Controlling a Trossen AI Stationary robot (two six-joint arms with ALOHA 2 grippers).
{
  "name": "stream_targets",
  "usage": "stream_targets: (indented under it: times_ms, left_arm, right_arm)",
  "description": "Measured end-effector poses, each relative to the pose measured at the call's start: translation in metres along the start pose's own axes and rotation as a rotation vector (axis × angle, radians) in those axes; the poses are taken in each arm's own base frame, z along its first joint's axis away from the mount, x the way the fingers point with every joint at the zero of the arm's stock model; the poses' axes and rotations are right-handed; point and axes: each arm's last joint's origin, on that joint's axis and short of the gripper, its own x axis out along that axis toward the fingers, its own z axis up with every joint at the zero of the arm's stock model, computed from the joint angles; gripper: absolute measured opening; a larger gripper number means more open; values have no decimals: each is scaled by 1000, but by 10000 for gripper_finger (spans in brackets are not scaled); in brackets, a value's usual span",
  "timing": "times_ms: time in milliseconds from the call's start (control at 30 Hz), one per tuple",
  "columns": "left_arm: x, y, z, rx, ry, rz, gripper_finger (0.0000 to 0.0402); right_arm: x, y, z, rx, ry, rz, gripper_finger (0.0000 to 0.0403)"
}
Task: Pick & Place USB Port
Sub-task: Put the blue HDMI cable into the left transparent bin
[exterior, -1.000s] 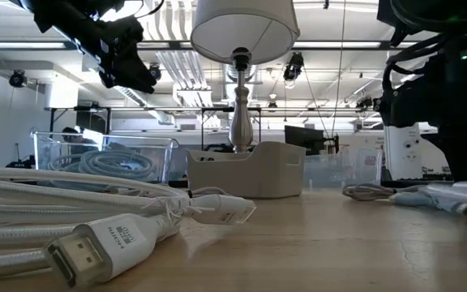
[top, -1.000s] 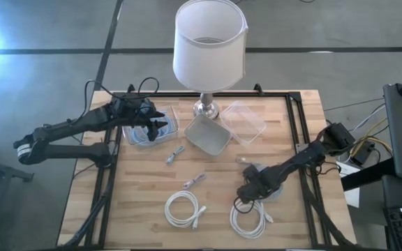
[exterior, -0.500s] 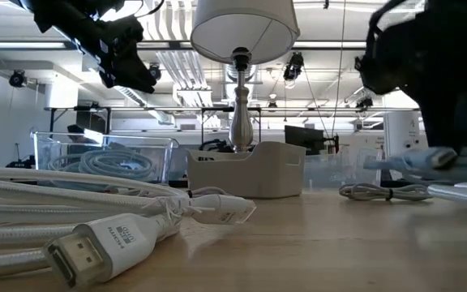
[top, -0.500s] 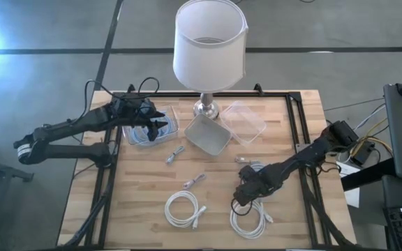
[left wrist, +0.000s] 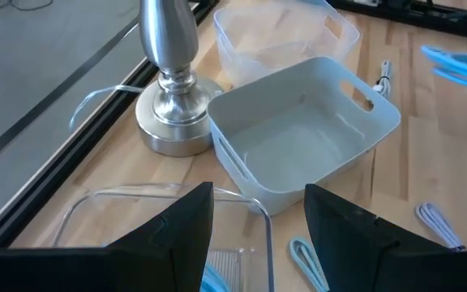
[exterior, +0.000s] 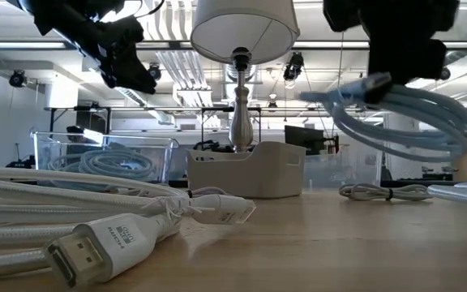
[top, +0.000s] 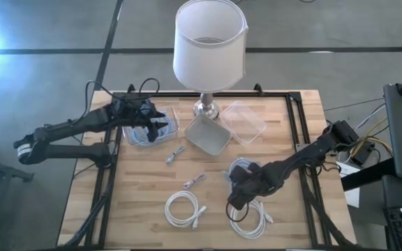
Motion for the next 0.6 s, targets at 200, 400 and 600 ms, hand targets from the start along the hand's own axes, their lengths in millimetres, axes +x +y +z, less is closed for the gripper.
stream_targets:
  times_ms: [200,400,600]
  left_arm:
    - [6,-3,-4,53,-51,-95,197]
    - [11,-10,-8,137,-141,-235,197]
    - [12,-13,-7,189,-174,-251,197]
  right_arm:
    - [-8,5,10,-55,-42,19,54]
    - [-11,5,22,-123,-62,27,54]
    - [-12,0,36,-187,-80,19,54]
